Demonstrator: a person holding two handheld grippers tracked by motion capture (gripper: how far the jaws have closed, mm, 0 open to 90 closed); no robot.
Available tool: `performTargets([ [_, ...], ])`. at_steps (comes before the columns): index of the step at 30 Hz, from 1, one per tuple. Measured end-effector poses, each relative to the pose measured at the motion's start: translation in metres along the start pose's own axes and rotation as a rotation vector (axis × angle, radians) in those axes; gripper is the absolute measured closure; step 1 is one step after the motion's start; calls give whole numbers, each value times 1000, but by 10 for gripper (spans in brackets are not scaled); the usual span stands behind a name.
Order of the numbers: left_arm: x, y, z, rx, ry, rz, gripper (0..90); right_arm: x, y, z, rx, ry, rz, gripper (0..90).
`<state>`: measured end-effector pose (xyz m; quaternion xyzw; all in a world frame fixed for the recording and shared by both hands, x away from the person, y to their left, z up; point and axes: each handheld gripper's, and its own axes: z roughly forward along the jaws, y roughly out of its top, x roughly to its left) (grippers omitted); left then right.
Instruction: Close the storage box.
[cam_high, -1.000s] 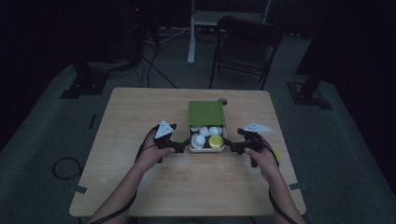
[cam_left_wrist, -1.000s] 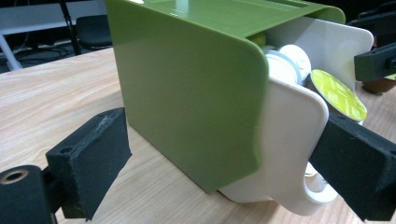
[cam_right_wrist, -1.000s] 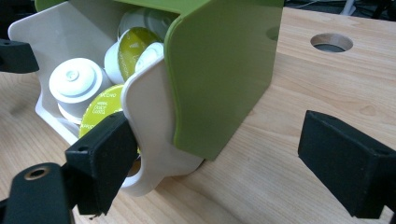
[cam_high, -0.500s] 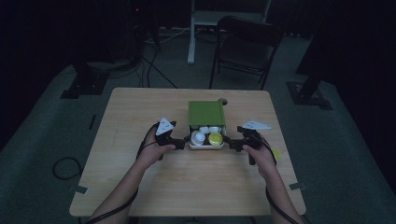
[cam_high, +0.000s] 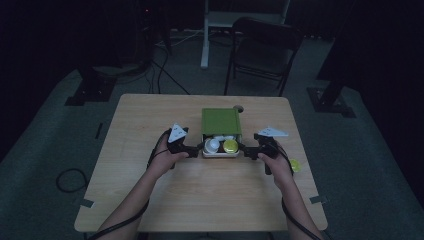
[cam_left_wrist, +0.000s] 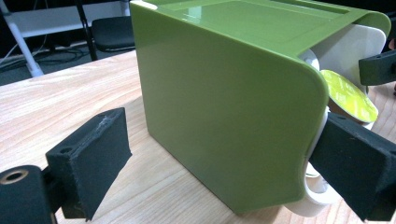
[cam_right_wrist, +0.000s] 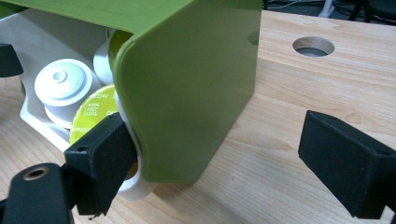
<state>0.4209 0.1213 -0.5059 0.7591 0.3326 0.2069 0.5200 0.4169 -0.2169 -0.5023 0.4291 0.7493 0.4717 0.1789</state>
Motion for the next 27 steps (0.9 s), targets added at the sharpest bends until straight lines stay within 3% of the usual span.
performTargets([
  [6,1,1,1,0,8,5,71,0,1,1,2,-10,0,115],
  [12,2,1,2,4,12,-19,70,0,3,3,9,-24,-16,109],
  [27,2,1,2,3,24,1,72,2,1,6,-2,-32,-1,110],
])
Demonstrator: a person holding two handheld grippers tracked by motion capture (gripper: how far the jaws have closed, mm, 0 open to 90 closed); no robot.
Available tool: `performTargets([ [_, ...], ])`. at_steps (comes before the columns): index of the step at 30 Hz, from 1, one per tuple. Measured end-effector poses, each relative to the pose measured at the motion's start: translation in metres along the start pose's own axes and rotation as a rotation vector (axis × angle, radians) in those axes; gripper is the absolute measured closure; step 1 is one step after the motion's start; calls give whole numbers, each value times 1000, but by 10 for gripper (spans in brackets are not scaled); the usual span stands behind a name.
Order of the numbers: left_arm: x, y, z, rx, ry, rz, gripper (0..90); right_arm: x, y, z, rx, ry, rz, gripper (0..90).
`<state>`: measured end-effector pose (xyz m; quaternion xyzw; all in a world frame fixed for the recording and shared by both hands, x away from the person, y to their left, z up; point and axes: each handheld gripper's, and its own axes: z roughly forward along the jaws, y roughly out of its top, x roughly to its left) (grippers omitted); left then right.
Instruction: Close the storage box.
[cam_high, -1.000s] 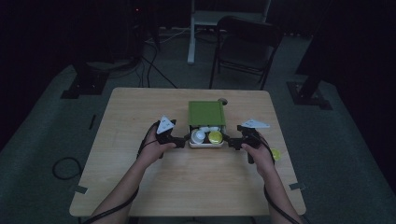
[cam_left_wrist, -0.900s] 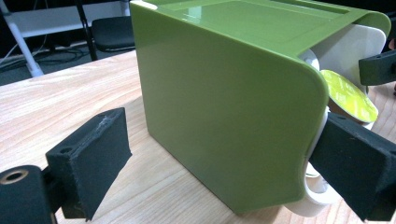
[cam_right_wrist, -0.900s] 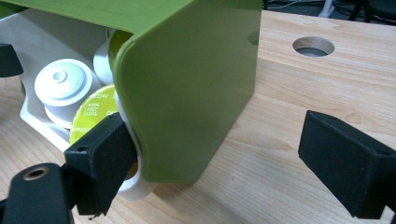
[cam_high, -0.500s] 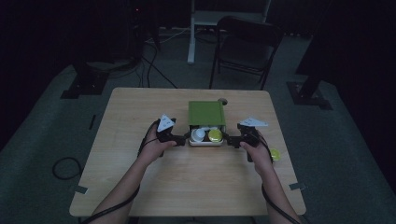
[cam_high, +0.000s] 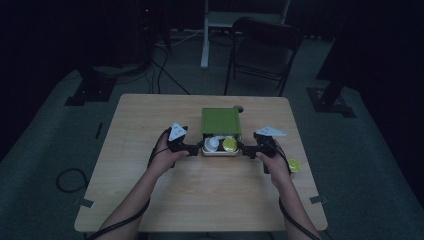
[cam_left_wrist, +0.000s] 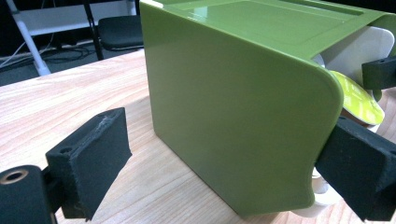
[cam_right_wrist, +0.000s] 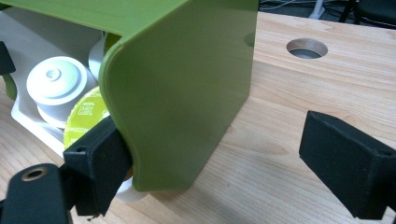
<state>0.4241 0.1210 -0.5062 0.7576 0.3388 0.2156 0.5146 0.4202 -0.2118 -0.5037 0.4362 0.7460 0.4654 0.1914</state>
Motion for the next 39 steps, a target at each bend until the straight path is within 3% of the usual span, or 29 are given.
performTargets([
  [12,-4,1,-7,0,-5,4,72,4,0,-4,-19,-16,-11,111],
  [19,-10,1,-13,11,-27,1,72,9,1,-13,-42,-21,-69,111],
  [28,-17,5,-23,24,-15,10,71,10,-1,-22,-46,-35,-60,111],
  [39,-15,1,-32,38,4,-16,72,10,-9,-28,-29,-71,-64,111],
])
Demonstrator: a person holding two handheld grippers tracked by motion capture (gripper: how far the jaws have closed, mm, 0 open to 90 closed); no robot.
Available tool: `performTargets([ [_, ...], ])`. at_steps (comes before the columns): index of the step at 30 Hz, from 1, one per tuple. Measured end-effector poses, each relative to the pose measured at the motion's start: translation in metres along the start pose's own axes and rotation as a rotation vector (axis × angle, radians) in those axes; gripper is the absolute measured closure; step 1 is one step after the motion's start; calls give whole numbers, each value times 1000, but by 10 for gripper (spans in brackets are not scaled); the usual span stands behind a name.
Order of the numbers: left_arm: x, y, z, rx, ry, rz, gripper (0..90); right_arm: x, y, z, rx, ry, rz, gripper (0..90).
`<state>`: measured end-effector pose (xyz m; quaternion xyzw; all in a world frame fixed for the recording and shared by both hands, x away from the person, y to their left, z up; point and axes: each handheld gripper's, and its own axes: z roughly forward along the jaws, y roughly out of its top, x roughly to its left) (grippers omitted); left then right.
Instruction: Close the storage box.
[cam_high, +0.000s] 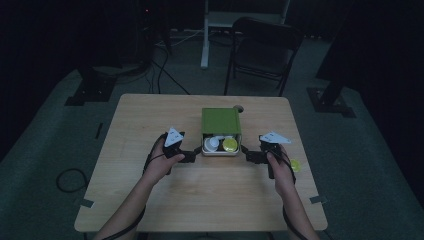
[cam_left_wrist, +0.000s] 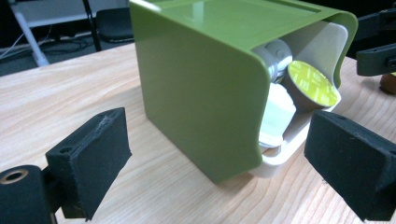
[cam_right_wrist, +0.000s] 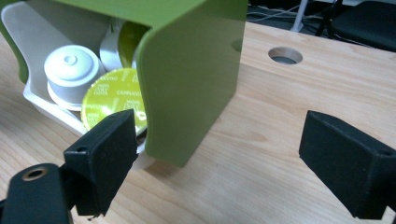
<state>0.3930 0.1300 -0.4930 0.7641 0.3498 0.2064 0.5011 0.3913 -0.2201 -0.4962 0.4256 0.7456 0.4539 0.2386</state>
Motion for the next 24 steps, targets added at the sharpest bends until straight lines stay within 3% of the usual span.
performTargets([
  [7,4,-4,-6,14,6,-17,72,-3,-6,-5,18,-22,-4,111],
  [17,6,-13,-14,50,30,7,72,-4,-22,-12,56,-46,-26,111],
  [22,9,-19,-18,59,24,-26,72,-3,-30,-14,89,-60,-40,111],
  [24,11,-22,-20,70,32,-22,72,-3,-32,-15,90,-67,-53,111],
])
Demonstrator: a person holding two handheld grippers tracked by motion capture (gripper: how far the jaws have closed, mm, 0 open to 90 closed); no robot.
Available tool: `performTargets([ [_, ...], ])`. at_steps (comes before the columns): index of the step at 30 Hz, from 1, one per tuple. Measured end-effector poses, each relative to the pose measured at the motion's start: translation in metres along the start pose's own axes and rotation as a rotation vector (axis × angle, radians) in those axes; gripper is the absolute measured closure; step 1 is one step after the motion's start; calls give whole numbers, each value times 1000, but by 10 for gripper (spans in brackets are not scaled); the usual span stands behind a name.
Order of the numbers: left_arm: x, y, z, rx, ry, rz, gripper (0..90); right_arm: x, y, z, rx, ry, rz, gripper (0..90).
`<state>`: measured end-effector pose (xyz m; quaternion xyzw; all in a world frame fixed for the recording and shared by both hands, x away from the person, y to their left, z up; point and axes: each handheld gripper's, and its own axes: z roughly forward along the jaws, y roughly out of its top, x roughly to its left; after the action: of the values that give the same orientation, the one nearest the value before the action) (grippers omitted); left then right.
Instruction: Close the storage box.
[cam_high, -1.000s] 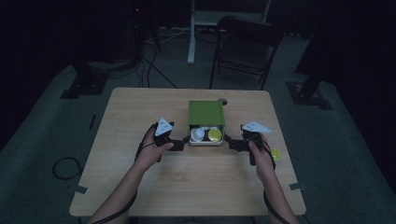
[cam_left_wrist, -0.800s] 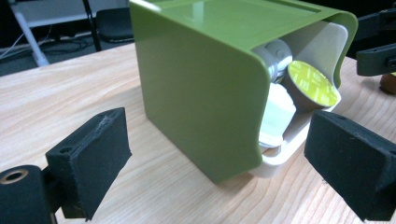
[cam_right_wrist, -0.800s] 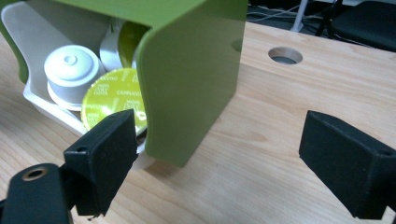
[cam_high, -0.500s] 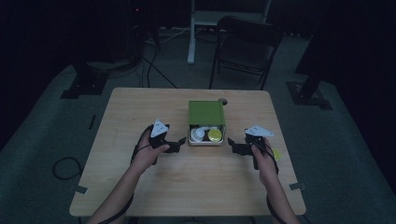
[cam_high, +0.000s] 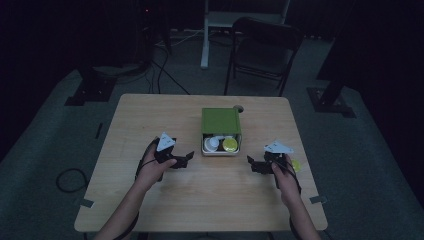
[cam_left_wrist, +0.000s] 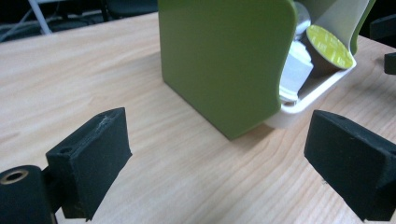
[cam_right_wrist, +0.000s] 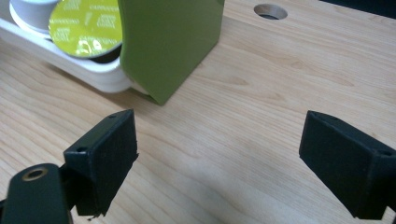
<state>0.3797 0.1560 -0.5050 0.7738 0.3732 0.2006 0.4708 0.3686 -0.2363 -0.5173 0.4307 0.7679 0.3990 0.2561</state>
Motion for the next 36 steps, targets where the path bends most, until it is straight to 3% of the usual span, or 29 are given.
performTargets([
  [5,4,-5,-5,8,6,-23,72,2,-4,-2,18,-8,-21,111],
  [15,11,-14,-19,19,33,-34,72,5,-16,-5,40,-43,41,111],
  [18,17,-21,-27,23,57,-52,72,5,-22,-6,55,-52,82,111],
  [25,23,-28,-39,49,90,-58,72,5,-31,-8,88,-70,75,111],
  [36,29,-39,-57,78,111,-63,72,7,-39,-10,99,-83,114,111],
])
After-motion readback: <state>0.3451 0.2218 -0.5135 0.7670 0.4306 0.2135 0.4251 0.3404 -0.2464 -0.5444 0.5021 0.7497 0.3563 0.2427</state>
